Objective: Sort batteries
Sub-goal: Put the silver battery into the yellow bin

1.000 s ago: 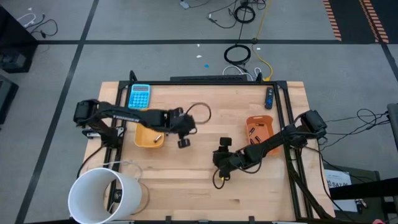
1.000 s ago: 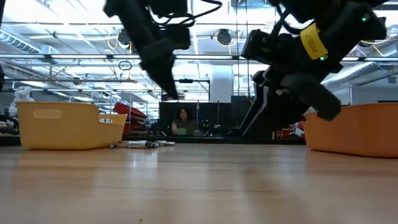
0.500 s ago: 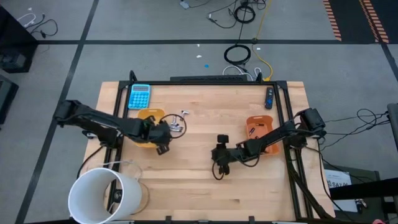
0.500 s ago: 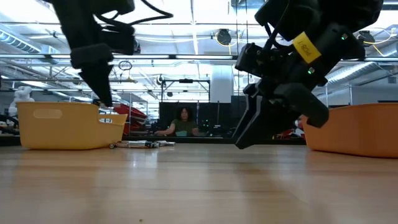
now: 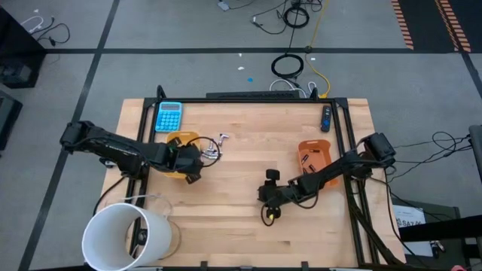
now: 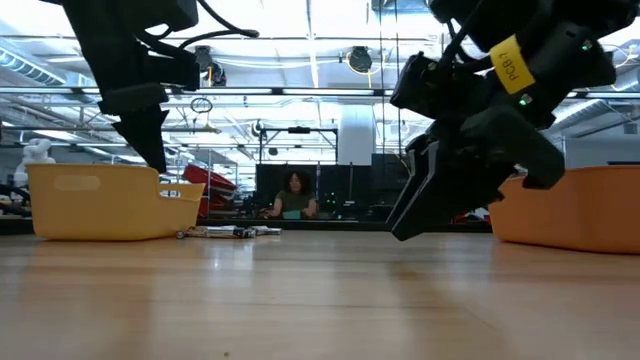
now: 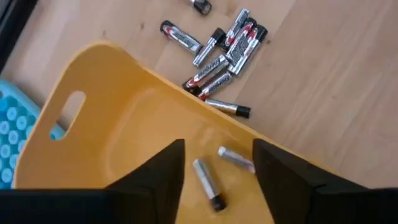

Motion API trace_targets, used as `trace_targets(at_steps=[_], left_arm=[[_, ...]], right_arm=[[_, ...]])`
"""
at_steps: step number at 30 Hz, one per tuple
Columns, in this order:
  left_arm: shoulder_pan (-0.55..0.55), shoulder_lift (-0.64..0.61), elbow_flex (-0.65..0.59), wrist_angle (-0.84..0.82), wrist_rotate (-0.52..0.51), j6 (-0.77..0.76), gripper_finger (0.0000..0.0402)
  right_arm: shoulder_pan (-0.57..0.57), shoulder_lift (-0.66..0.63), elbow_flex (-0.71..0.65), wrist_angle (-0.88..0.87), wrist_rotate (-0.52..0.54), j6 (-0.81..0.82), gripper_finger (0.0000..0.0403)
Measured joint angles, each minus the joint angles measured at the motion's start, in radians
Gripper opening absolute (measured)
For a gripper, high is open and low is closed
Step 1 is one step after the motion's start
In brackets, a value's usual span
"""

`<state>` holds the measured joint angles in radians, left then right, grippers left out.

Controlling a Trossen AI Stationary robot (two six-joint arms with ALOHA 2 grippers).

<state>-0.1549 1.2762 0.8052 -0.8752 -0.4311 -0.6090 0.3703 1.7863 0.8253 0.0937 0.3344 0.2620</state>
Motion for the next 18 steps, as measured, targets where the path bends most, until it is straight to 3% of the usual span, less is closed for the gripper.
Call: trace_targets(at_steps=[8,13,18], left_arm=[[0.066,0.018,0.006,0.213,0.023,0.196,0.0216],[0.174,0.078,0.006,0.299,0.091,0.316,0.0217],[0.279,0.144,0.006,0.407,0.158,0.438,0.0217]], right_arm=[[0.018,0.000,0.000,0.010,0.008,0.075,0.0153],[0.019,0.000,0.000,0.012,0.015,0.110,0.0153],[0.044,0.000,0.023,0.009,0.090,0.105,0.0148]])
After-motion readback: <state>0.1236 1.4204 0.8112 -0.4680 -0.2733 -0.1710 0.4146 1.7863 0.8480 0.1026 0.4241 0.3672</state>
